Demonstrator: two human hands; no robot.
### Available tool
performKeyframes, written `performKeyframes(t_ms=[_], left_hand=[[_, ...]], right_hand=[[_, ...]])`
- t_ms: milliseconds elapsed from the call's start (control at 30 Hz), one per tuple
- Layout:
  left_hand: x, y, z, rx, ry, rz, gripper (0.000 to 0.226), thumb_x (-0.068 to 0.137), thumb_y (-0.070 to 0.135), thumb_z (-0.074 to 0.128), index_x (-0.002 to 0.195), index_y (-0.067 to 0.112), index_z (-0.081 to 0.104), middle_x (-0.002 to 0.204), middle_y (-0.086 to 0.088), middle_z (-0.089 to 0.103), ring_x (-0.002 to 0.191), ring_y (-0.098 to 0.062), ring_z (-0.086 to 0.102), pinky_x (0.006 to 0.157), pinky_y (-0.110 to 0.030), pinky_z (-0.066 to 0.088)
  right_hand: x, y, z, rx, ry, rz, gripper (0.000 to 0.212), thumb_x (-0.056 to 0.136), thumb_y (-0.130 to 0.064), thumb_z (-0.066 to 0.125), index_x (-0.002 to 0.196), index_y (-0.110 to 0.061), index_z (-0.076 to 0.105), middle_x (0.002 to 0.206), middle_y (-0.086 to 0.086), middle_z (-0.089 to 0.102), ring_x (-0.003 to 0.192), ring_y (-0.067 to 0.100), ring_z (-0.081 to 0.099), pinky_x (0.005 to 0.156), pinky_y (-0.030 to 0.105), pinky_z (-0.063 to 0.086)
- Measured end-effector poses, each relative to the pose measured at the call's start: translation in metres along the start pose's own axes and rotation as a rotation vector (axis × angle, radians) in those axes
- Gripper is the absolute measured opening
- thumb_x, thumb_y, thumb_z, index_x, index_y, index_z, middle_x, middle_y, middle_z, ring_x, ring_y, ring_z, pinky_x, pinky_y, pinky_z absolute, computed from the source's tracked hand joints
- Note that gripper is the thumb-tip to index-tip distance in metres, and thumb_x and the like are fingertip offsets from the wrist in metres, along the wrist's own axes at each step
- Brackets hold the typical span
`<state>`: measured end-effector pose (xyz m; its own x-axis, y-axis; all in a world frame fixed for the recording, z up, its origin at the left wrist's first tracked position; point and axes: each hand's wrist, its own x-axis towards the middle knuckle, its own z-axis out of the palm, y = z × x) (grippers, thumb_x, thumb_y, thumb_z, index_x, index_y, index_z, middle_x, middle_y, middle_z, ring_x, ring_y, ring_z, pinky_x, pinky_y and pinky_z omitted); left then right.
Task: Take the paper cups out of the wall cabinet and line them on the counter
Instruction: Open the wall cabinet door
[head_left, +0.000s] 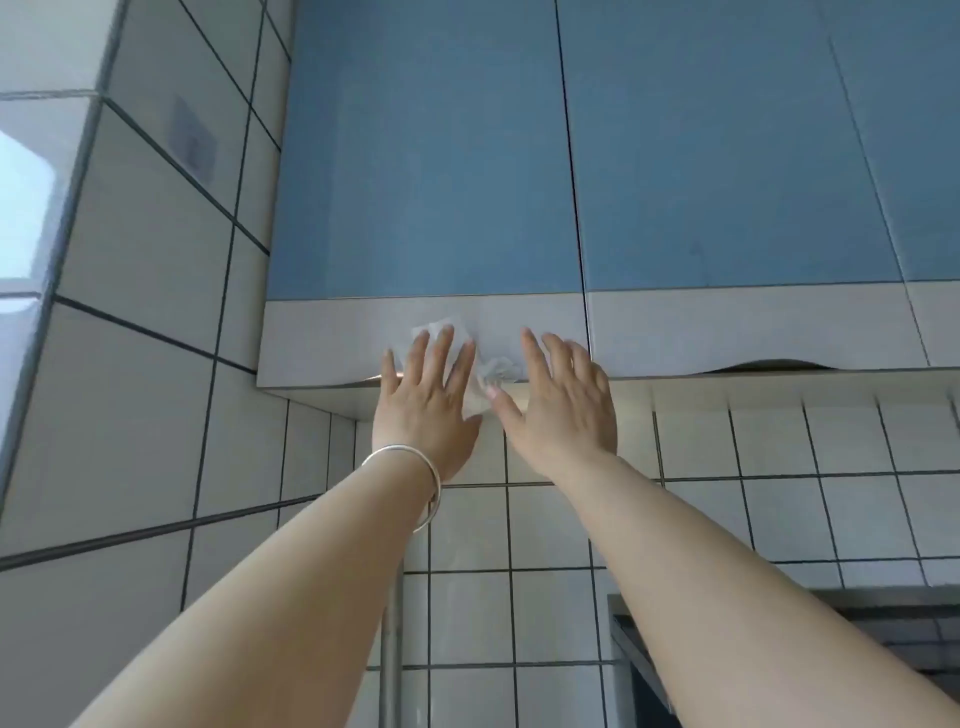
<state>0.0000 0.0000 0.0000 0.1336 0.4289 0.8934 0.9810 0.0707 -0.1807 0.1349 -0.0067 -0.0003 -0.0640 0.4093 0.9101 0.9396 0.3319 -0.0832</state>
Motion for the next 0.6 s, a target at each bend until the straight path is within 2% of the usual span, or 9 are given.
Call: performKeyframes(t_ms=[100,167,200,233,300,367,467,533,600], left_hand=[[0.016,-0.007,0.011,-0.026,0.142,0.004,0.053,0.089,0.026,0.046,0.14,0.019,0.033,0.146,-0.007,0.032,0.133,-0.029,0.033,0.113,-0.044,0.022],[0.025,-0.011,0.019,-0.082,0.264,0.042,0.035,0.076,0.017,0.059,0.111,0.014,0.058,0.113,-0.008,0.06,0.1,-0.031,0.058,0.087,-0.038,0.045],[0.029,-0.013,0.023,-0.057,0.285,0.059,0.028,0.066,0.017,0.069,0.094,0.014,0.064,0.093,-0.006,0.065,0.081,-0.028,0.062,0.071,-0.033,0.049],[0.032,-0.014,0.026,-0.028,0.295,0.068,0.027,0.055,0.017,0.077,0.079,0.015,0.065,0.076,-0.003,0.065,0.066,-0.025,0.062,0.058,-0.028,0.047],[0.036,-0.015,0.027,-0.004,0.295,0.072,0.033,0.04,0.016,0.084,0.063,0.017,0.061,0.059,0.0,0.059,0.051,-0.022,0.058,0.044,-0.023,0.041],[0.036,-0.014,0.027,-0.013,0.31,0.078,0.034,0.038,0.013,0.085,0.058,0.017,0.059,0.054,0.001,0.056,0.047,-0.02,0.056,0.04,-0.022,0.038],[0.035,-0.011,0.028,-0.031,0.297,0.065,0.035,0.037,0.012,0.087,0.056,0.017,0.057,0.053,0.001,0.055,0.046,-0.02,0.054,0.041,-0.022,0.037],[0.033,-0.008,0.027,-0.057,0.282,0.046,0.037,0.037,0.01,0.087,0.055,0.016,0.055,0.053,0.0,0.054,0.046,-0.021,0.053,0.042,-0.021,0.037],[0.03,-0.008,0.024,-0.093,0.289,0.023,0.037,0.038,0.008,0.085,0.056,0.015,0.054,0.054,-0.002,0.053,0.046,-0.023,0.052,0.043,-0.022,0.037]], right_hand=[[0.014,-0.006,0.017,-0.028,0.115,-0.105,0.05,0.094,-0.036,0.04,0.14,-0.016,0.036,0.142,0.004,0.041,0.129,0.026,0.034,0.104,0.036,0.029],[0.021,-0.012,0.027,-0.016,0.123,-0.142,0.04,0.091,-0.024,0.046,0.13,-0.012,0.048,0.131,0.006,0.049,0.121,0.029,0.04,0.098,0.036,0.034],[0.024,-0.015,0.033,-0.005,0.118,-0.148,0.038,0.089,-0.02,0.048,0.125,-0.011,0.052,0.127,0.007,0.052,0.118,0.03,0.042,0.096,0.037,0.036],[0.026,-0.017,0.039,0.0,0.134,-0.159,0.035,0.086,-0.017,0.051,0.119,-0.009,0.056,0.121,0.009,0.055,0.114,0.032,0.045,0.093,0.038,0.039],[0.03,-0.022,0.049,-0.01,0.168,-0.164,0.029,0.073,-0.013,0.063,0.101,-0.005,0.064,0.103,0.012,0.061,0.099,0.035,0.055,0.08,0.04,0.047],[0.03,-0.025,0.056,0.0,0.193,-0.138,0.03,0.054,-0.012,0.076,0.082,-0.007,0.066,0.085,0.01,0.064,0.08,0.033,0.061,0.064,0.037,0.053],[0.03,-0.028,0.06,0.028,0.245,-0.141,0.039,0.037,-0.008,0.079,0.073,-0.01,0.065,0.074,0.005,0.063,0.068,0.029,0.061,0.055,0.03,0.052],[0.029,-0.028,0.058,0.056,0.264,-0.153,0.034,0.038,-0.007,0.074,0.071,-0.01,0.064,0.073,0.005,0.063,0.066,0.029,0.061,0.053,0.03,0.051],[0.027,-0.031,0.052,0.097,0.329,-0.177,0.017,0.054,-0.012,0.055,0.069,-0.009,0.063,0.071,0.006,0.062,0.066,0.03,0.061,0.053,0.03,0.051]])
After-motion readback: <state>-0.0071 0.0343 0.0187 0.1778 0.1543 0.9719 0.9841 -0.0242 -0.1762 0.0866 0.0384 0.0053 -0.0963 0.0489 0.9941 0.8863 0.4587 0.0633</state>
